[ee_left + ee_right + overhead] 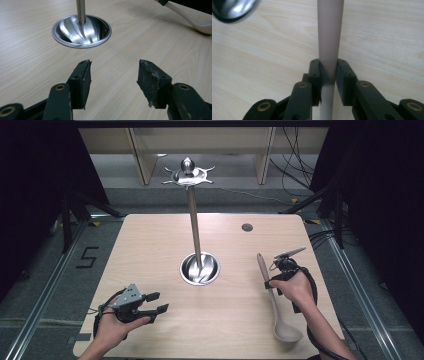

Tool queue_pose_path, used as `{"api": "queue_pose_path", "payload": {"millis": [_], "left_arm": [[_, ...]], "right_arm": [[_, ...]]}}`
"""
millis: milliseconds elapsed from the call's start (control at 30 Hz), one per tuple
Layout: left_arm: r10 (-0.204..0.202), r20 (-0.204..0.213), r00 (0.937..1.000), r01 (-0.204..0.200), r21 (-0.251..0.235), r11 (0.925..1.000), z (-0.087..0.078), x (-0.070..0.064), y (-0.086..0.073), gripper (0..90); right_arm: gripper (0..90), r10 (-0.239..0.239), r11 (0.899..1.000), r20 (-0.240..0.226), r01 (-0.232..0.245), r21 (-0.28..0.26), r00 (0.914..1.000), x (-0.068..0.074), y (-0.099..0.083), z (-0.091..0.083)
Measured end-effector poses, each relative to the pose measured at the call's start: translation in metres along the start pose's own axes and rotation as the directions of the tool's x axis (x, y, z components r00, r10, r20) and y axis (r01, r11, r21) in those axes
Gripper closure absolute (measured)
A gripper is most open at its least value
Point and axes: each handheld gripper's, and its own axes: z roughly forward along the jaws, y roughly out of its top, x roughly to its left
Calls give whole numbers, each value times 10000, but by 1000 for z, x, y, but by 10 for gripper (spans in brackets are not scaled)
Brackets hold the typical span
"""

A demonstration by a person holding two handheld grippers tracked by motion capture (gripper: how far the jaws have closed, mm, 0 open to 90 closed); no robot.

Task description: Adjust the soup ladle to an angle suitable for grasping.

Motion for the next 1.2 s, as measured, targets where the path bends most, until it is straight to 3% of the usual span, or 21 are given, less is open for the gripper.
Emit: {"api": "queue_pose_path", "payload": {"millis": [33, 167, 200, 300, 333, 567, 600, 633, 700, 767, 800, 833, 867, 1000, 1033, 1067, 1100, 1167, 1200], "left_arm": [[0, 0, 10000, 0, 0, 10000, 0, 0, 0, 435], [-22, -20, 10000, 22, -3, 10000, 0, 0, 0, 435], [-26, -50, 10000, 26, 17, 10000, 1, 0, 0, 434], [50, -205, 9998, -47, 113, 9999, 0, 1, 0, 434], [10, -161, 9999, -9, 62, 10000, 0, 0, 0, 435], [-48, -103, 9999, 48, 7, 10000, 1, 1, 0, 434], [-35, -185, 9998, 36, 41, 10000, 0, 0, 0, 434], [-31, -189, 9998, 32, 37, 10000, 0, 0, 0, 434], [-26, -190, 9998, 26, 23, 10000, 0, 0, 0, 434], [-22, -210, 9998, 23, 26, 10000, 0, 0, 0, 434], [-20, -213, 9998, 21, 32, 10000, 0, 0, 0, 434], [-28, -214, 9998, 29, 26, 10000, 0, 1, 0, 434], [-38, -119, 9999, 38, -11, 10000, 0, 1, -1, 434], [-18, -236, 9997, 18, 11, 10000, 0, 0, 0, 434], [-27, -147, 9999, 26, -27, 10000, 0, 1, 0, 434], [-27, -147, 9999, 26, -27, 10000, 0, 1, 0, 434], [-42, -147, 9999, 42, -34, 10000, 0, 1, 0, 434], [-35, -161, 9999, 34, -63, 10000, 0, 1, 0, 435], [-40, -163, 9999, 39, -69, 10000, 0, 1, 0, 434]], "right_arm": [[757, -150, 9997, -246, 145, -216, 9996, 0, -3, -4], [757, -526, 9960, -482, 489, -743, 9975, -2, -9, -15], [757, -1041, 9879, -661, 955, -1219, 9924, -5, -13, -21], [757, -1346, 9811, -871, 1205, -1512, 9871, -6, -17, -27], [758, -1743, 9711, -888, 1563, -1801, 9807, -7, -21, -32], [758, -1823, 9631, -1016, 1568, -2186, 9780, -5, -32, -47], [757, -2103, 9508, -1180, 1750, -2555, 9705, -6, -35, -49], [757, -2103, 9508, -1180, 1750, -2555, 9705, -6, -35, -49], [757, -2578, 9328, -1456, 2067, -2953, 9552, -8, -37, -51], [757, -2493, 9269, -1606, 1873, -3253, 9550, -5, -41, -53], [757, -2870, 9096, -1627, 2153, -3554, 9440, -7, -41, -54], [757, -2837, 9097, -1683, 2095, -3587, 9440, -7, -42, -56], [757, -3085, 8956, -1655, 2274, -3823, 9367, -7, -42, -57], [757, -3483, 8637, -1601, 2498, -4378, 9236, -6, -45, -62], [757, -3660, 8425, -1476, 2598, -4720, 9188, -6, -47, -64], [757, -3660, 8425, -1476, 2598, -4720, 9188, -6, -47, -64], [757, -3724, 8286, -1426, 2594, -4962, 9171, -5, -48, -66], [757, -3573, 8295, -1543, 2370, -5057, 9212, -4, -50, -66], [757, -3803, 8074, -1362, 2566, -5312, 9148, -5, -50, -66]]}}
